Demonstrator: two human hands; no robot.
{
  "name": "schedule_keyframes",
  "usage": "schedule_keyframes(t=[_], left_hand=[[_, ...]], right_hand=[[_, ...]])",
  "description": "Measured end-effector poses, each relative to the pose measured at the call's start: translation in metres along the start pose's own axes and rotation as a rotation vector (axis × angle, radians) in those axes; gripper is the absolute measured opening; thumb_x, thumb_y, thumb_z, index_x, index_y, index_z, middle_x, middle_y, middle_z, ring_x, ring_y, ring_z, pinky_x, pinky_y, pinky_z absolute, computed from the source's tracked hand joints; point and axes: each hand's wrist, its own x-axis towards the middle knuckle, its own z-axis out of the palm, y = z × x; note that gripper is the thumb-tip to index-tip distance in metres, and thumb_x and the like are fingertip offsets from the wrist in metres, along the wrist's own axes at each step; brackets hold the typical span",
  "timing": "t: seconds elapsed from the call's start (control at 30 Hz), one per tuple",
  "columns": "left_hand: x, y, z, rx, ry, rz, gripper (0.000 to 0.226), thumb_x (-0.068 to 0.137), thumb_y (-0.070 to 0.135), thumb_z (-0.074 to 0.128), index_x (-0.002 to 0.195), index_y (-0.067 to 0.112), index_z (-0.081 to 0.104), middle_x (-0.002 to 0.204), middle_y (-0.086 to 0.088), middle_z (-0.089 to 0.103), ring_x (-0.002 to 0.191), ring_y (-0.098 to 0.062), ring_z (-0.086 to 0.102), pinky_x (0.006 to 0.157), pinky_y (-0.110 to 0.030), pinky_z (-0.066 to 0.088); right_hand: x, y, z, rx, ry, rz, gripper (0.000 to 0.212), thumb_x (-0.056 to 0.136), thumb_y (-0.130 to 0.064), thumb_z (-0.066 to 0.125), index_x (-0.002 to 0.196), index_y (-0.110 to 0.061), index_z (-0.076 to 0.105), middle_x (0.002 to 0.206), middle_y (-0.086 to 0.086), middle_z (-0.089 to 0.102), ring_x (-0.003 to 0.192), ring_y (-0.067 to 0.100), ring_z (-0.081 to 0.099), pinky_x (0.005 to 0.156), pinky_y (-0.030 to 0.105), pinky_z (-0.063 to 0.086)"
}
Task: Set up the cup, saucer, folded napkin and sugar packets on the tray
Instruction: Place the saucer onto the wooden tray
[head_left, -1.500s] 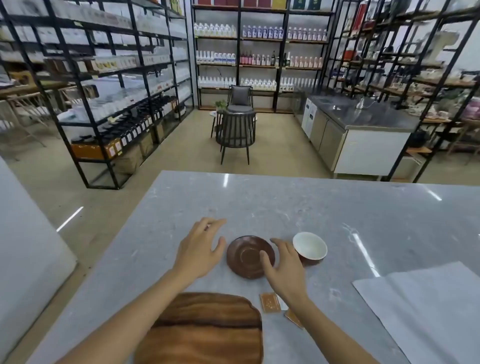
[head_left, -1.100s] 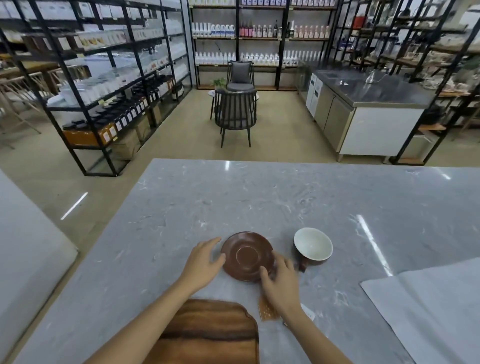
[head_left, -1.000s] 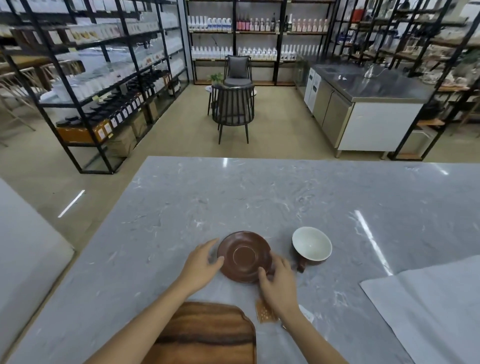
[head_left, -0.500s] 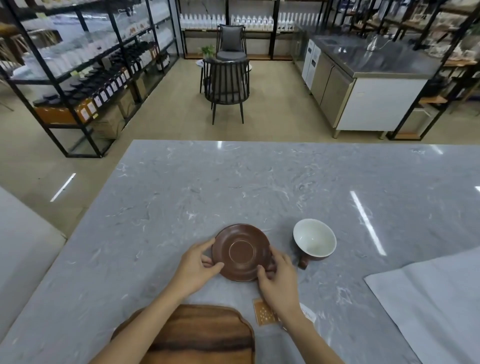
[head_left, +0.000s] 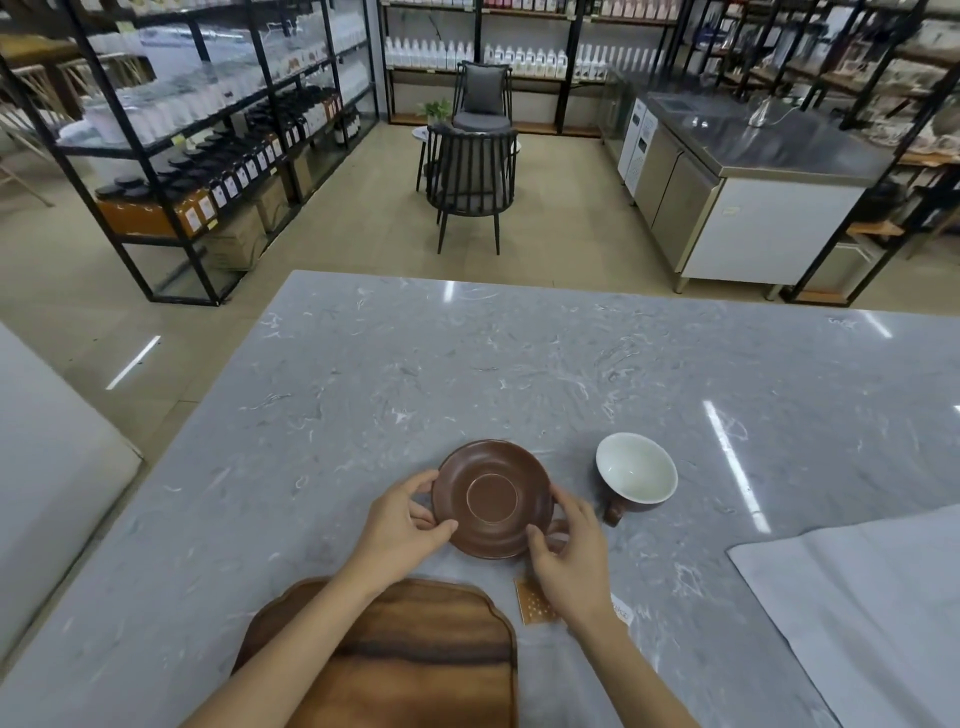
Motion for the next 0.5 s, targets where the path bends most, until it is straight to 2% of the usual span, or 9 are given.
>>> schedule_keyframes(t=[0.17,0.3,0.5], left_hand=[[-0.019,0.003,-0.010,0.000,-0.002,0.025,0.073,0.078,0.020,0.086,0.143,0.027,0.052,0.112,0.018,0.065,0.084,-0.002,0.070,0.083,-0.022,0.060],[-0.037,0.002,-0.018,0.024,0.010,0.045,0.075,0.078,0.021,0.086,0.143,0.027,0.051,0.117,0.018,0.064,0.083,-0.001,0.071,0.079,-0.019,0.059],[-0.069,-0.006,-0.034,0.049,0.008,0.050,0.076,0.076,0.026,0.087,0.143,0.028,0.051,0.105,0.016,0.069,0.081,-0.001,0.072,0.082,-0.026,0.062]], right_hand=[[-0.015,-0.006,0.000,0.037,0.016,-0.011,0.056,0.087,-0.001,0.071,0.139,-0.020,0.059,0.126,-0.002,0.055,0.085,0.004,0.065,0.071,0.013,0.057],[-0.035,-0.013,0.001,0.061,0.020,-0.017,0.056,0.087,-0.001,0.071,0.139,-0.019,0.058,0.128,-0.004,0.054,0.086,0.007,0.067,0.071,0.011,0.056],[-0.072,-0.025,0.003,0.011,0.018,-0.019,0.057,0.088,-0.007,0.072,0.140,-0.023,0.056,0.127,-0.006,0.052,0.085,0.004,0.067,0.074,0.008,0.051]])
